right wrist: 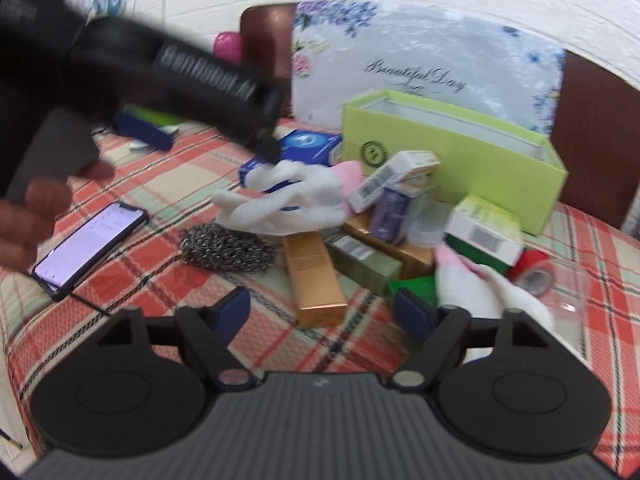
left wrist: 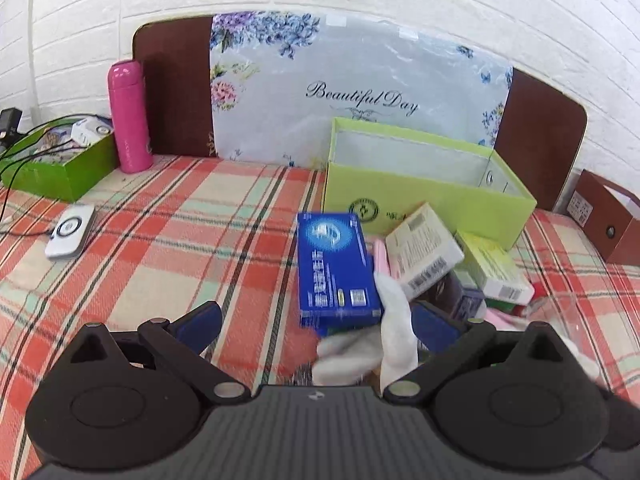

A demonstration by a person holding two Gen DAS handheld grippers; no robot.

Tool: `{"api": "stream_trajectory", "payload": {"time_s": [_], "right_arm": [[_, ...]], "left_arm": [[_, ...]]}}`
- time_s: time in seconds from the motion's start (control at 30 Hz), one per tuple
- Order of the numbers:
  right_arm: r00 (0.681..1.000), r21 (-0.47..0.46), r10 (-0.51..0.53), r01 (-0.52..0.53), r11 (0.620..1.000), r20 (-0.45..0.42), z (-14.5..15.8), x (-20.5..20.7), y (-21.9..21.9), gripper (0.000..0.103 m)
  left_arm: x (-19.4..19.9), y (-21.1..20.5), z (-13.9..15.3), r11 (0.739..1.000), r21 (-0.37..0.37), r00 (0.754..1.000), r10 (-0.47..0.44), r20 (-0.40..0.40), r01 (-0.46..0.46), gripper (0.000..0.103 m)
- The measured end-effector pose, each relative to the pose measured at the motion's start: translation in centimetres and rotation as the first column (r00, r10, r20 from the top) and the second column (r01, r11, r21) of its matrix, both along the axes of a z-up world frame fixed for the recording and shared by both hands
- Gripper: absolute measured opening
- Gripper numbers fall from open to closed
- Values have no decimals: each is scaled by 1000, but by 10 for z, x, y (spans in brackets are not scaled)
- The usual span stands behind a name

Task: Organize objects
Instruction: 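Grasp the blue medicine box with the left tool while the right tool grasps the gold box, then carry both boxes into the lime-green box and open both tools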

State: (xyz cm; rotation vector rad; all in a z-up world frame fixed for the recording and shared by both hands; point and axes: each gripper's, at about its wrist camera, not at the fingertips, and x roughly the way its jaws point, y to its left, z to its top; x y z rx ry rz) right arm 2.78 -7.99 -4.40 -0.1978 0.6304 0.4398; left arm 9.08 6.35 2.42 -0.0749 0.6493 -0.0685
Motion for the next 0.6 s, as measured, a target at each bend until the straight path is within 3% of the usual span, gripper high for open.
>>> {"api": "stream_trajectory", "payload": {"time_s": [0.1,0.27,0.33,0.37,0.43,0.5,0.6], "right_arm": [[999,-4,16,-17,1000,-42,-10,16,11,59],[999,-15,26,-26,1000,-30,-18,31,24,48],[999,-28,15,-16,999,-32,-24,35,25,40],[999,-30,14,-15,999,-29,-26,35,24,31],[999,-7,17,-17,1000,-32,-27,30,17,31],[999,-1,13,-13,1000,-35,-27,22,7,31],[999,3,-7,7,1000,-40,-27,7,-12,31]], "left_arm": [[22,-2,2,1000,9,1000,-18,19,18,103],[69,-14,-15,997,57,998,-47,-28,49,103],[81,-16,-24,997,62,997,-48,-58,51,94],[85,-15,-28,997,44,996,-56,-75,59,77],[83,-8,-35,996,-62,994,-73,-87,68,63],[75,-4,-38,989,-134,994,-71,-89,58,60],[58,-9,-38,992,-112,995,-69,-69,61,61]]}}
